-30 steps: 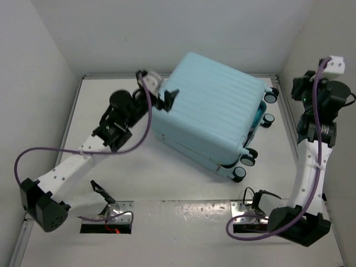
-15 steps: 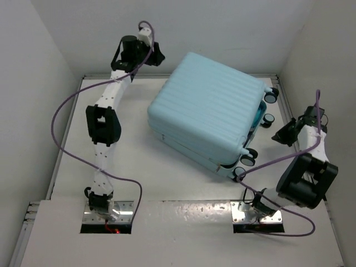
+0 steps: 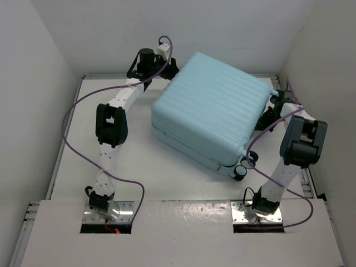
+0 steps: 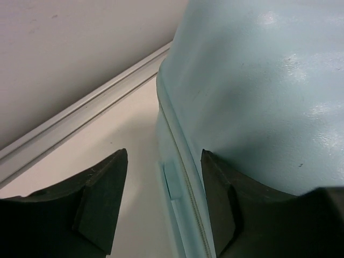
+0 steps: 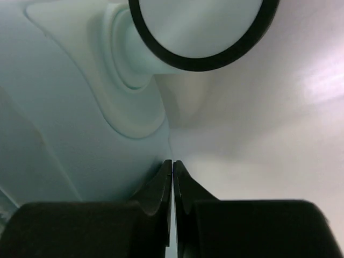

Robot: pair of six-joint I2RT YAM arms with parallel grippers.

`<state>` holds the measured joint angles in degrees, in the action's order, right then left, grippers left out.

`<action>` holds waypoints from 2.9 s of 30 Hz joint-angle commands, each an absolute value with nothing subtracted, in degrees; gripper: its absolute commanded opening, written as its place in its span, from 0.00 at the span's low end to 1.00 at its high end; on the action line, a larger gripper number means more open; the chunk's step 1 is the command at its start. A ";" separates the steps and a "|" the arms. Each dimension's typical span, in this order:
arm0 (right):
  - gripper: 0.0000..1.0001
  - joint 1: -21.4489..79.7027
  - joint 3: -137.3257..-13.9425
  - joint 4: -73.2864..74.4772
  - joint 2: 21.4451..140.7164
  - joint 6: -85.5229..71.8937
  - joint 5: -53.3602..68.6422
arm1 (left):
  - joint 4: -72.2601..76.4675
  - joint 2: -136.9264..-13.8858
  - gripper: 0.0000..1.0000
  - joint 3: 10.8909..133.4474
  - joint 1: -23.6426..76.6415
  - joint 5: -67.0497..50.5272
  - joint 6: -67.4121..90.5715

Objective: Pack the luggage

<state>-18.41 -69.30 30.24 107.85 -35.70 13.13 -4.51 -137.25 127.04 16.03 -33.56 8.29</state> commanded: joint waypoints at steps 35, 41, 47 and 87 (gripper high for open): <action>0.43 -29.16 -89.75 20.38 95.99 -19.09 35.22 | -3.15 -98.96 0.68 74.08 15.12 -9.24 32.43; 0.24 -30.15 -76.76 48.18 81.60 18.74 60.88 | -4.03 -101.50 0.67 74.61 15.12 -11.24 27.61; 0.19 -24.71 -71.46 68.18 71.73 48.32 60.65 | -6.94 -107.38 0.66 79.45 17.23 -9.84 25.14; 0.19 -8.35 -19.50 -16.42 64.93 46.61 27.96 | -10.28 -118.13 0.00 77.70 15.56 -20.13 27.69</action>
